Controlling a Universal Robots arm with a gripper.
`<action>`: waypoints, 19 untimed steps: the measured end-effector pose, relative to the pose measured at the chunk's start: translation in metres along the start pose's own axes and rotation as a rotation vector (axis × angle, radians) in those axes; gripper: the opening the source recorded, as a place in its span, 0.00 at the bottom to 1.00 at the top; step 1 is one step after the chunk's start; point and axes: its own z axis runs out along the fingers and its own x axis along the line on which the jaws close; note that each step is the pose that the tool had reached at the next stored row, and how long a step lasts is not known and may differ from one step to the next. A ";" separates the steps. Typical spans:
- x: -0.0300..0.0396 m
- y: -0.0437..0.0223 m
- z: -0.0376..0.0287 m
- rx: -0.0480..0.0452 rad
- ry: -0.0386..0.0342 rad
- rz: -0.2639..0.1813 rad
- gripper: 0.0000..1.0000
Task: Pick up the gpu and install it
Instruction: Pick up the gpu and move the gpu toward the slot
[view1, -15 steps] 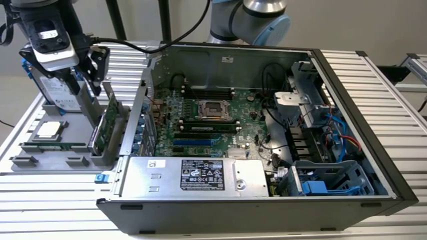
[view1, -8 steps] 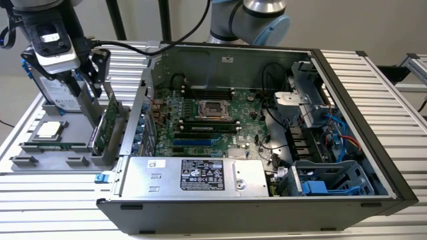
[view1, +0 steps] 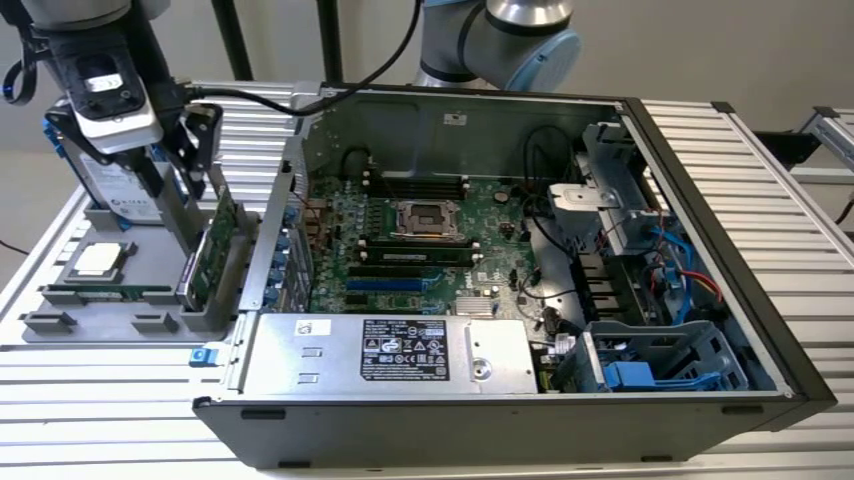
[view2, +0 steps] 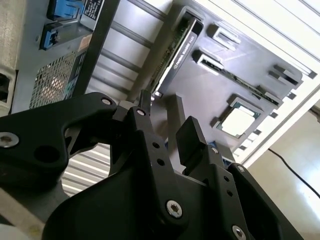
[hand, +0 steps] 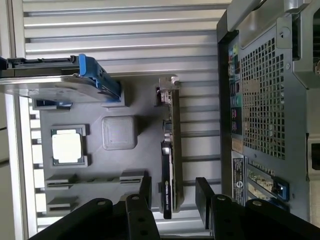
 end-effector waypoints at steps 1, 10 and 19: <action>0.0000 0.0000 0.0006 0.0002 0.0000 0.000 1.00; 0.0001 -0.0002 0.0054 0.0018 -0.0001 0.000 1.00; 0.0002 -0.0003 0.0105 0.0023 -0.0002 0.000 1.00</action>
